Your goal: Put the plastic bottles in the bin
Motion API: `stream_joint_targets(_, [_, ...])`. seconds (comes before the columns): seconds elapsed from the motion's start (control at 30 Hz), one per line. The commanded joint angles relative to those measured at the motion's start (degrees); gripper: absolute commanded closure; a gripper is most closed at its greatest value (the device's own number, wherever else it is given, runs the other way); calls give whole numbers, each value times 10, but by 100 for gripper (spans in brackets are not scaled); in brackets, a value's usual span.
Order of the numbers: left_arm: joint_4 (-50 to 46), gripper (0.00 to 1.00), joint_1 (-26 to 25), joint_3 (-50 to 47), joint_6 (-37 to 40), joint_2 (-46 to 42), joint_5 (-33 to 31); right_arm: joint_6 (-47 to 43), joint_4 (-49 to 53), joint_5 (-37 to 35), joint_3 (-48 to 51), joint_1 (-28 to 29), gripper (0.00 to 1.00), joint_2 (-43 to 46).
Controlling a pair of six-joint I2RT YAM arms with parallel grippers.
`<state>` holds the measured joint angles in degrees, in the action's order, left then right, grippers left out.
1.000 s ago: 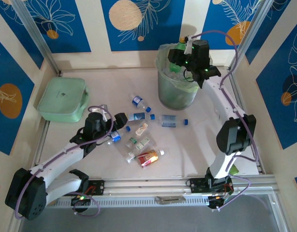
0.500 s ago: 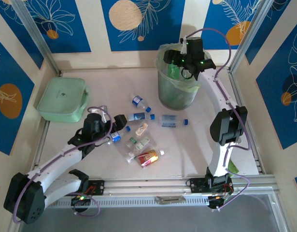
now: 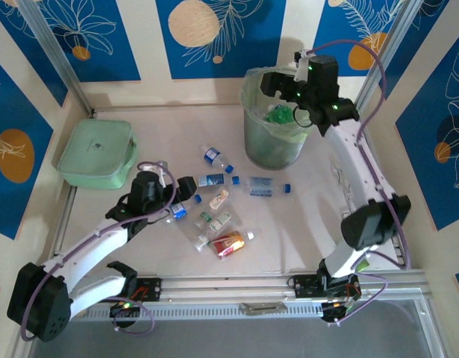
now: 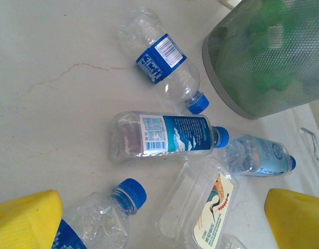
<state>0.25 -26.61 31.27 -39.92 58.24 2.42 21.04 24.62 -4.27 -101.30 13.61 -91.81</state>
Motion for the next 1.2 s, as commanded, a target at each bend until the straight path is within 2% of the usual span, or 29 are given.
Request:
stream_joint_targets(0.0, [-25, 1, 8, 27, 34, 11, -25, 16, -50, 34, 76, 7, 2, 72])
stream_joint_targets(0.2, [-35, 1, 17, 33, 59, 29, -40, 39, -85, 49, 226, 43, 1, 168])
stream_joint_targets(0.5, [-55, 1, 38, 27, 79, 67, -14, 87, -112, 21, 362, 107, 1, 221])
stream_joint_targets(0.83, [-172, 1, 38, 29, 118, 90, 3, 94, -115, 28, 337, 124, 1, 186])
stream_joint_targets(1.17, [-235, 1, 14, 27, 118, 77, 26, 104, -124, 31, 316, 130, 1, 166])
